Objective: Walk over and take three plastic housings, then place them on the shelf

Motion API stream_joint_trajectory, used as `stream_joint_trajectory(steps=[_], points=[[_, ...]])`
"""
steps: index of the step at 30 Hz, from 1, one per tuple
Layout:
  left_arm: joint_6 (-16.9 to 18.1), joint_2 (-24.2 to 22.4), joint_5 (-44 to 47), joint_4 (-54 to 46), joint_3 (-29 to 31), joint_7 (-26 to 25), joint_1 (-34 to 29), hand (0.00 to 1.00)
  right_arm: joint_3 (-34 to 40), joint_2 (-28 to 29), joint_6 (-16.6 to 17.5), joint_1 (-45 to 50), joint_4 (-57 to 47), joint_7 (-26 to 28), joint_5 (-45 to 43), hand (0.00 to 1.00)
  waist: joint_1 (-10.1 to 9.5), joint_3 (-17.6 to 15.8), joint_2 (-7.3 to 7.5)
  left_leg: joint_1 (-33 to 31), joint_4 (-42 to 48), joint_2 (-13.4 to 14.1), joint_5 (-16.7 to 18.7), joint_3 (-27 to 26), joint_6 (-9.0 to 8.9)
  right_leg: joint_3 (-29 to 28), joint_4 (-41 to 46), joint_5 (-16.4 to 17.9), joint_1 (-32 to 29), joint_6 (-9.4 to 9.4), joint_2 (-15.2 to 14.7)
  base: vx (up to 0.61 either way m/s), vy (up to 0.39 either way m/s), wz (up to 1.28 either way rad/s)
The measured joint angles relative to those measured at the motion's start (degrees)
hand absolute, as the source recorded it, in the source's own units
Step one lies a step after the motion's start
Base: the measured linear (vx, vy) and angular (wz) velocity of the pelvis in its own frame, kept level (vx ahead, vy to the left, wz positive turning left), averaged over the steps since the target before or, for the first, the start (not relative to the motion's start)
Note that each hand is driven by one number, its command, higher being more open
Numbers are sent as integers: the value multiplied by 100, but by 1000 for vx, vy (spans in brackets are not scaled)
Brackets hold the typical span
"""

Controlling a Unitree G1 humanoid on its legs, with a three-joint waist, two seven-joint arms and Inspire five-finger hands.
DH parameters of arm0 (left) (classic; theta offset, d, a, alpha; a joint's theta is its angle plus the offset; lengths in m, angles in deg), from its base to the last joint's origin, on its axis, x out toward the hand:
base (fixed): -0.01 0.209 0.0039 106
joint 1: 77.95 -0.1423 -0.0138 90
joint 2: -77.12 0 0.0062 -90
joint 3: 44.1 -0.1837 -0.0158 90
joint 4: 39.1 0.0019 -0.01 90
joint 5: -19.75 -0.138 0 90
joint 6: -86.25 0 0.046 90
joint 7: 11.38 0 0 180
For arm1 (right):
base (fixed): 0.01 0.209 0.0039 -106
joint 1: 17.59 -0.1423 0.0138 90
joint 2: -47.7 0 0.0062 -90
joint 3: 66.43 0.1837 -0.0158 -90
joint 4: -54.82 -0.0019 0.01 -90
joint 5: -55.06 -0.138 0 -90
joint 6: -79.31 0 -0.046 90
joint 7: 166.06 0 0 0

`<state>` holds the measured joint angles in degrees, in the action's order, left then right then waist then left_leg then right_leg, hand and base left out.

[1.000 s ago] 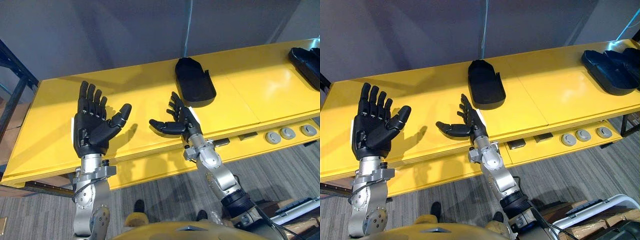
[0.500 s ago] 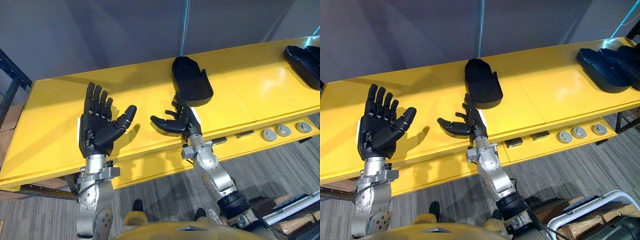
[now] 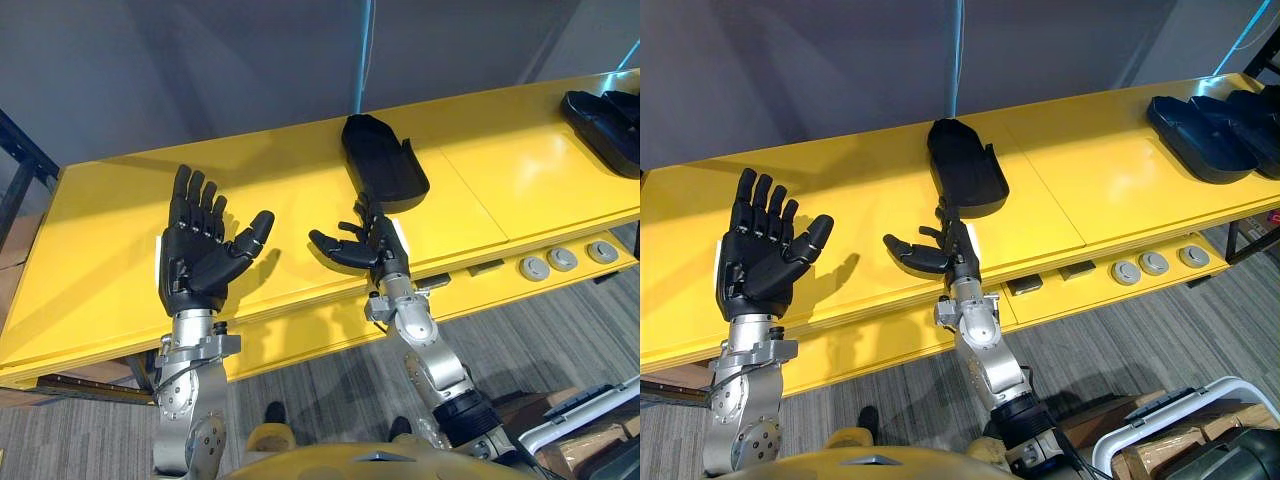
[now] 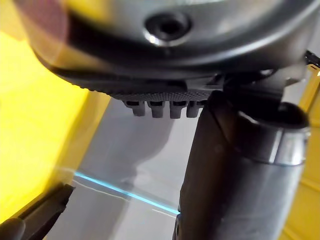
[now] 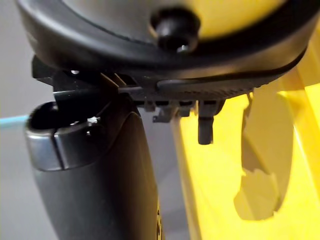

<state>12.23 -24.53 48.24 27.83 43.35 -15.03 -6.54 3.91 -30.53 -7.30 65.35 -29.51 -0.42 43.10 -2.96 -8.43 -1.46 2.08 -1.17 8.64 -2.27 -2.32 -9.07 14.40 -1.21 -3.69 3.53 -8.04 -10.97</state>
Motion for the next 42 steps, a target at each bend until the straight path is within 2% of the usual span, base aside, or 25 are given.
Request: stream_joint_trajectory(steps=[11,14,17,18,21,25,26,30,33,34,37,38,39,42], points=[[-1,0,1,0,-110,9,-3,100,83,-5,85,177,-126,73,28,100,7,-6,13,34,0,3,45,-46,12,-32,-20,-3,14,-6,-1,-2,1,-2],[-1,0,0,0,-96,-11,-3,100,121,-61,145,179,-114,462,-31,100,1,-7,19,42,1,1,44,-33,12,-21,-35,-10,67,-14,0,0,0,0],[-1,-3,-10,0,-65,-259,0,100,52,-213,275,185,-97,1167,-281,100,14,-7,21,48,0,1,45,-25,12,8,-86,-19,102,-25,3,-2,0,1],[0,-8,-112,0,-2,-392,0,100,-34,-336,337,185,-103,1469,-414,100,14,-6,22,53,0,2,45,-14,11,25,-97,-19,128,-25,7,-4,-1,6],[60,-31,-213,-1,301,-533,1,100,-250,-557,348,184,-225,1915,-679,100,-1,-3,28,59,-5,2,46,19,9,65,-114,-19,174,-25,15,0,-2,9],[297,-37,-241,-35,491,-560,10,100,-329,-562,411,184,-551,1955,-704,100,-41,32,86,63,-14,0,48,5,6,59,-149,-23,162,-27,16,-2,1,-1],[319,-36,-240,-124,489,-549,10,100,-288,-560,531,190,-706,1871,-704,100,-40,58,128,70,-14,0,54,-27,2,29,-172,-28,154,-31,19,-7,4,-11],[493,-26,-233,-234,364,-328,124,100,294,-459,725,424,-1402,1696,-704,100,-32,150,214,219,-9,5,168,-343,-3,-279,-178,-45,81,-51,20,7,21,-42],[522,-24,-202,-232,125,-200,351,100,900,-439,735,826,-1878,1484,-636,100,91,371,294,283,25,9,279,-781,9,-698,-175,-95,-143,-80,22,30,39,-73],[515,-28,-181,-223,-23,-166,506,100,1125,-435,717,982,-1914,1275,-627,100,224,387,313,376,107,11,389,-1031,13,-945,-174,-123,-189,-92,29,40,40,-78],[497,-29,-156,-211,-323,-107,793,100,1568,-395,660,1409,-1960,928,-617,100,427,392,307,562,285,45,635,-1617,-6,-1552,-175,-202,-313,-103,101,34,51,-112],[491,-25,-150,-185,-418,-100,916,100,1777,-381,572,1638,-2009,805,-619,100,549,392,307,638,403,82,762,-1883,-28,-1820,-175,-240,-379,-104,162,26,40,-108],[485,-24,-137,-154,-453,-95,970,100,1884,-385,537,1750,-2021,745,-618,100,613,401,297,681,454,107,826,-2024,-42,-1961,-173,-259,-418,-98,201,25,31,-123],[385,-2,-101,290,-609,-199,1335,100,2713,-385,472,2439,-2190,640,-637,100,973,417,230,942,678,206,1115,-2788,-110,-2664,-179,-368,-583,-81,408,12,27,-116]])
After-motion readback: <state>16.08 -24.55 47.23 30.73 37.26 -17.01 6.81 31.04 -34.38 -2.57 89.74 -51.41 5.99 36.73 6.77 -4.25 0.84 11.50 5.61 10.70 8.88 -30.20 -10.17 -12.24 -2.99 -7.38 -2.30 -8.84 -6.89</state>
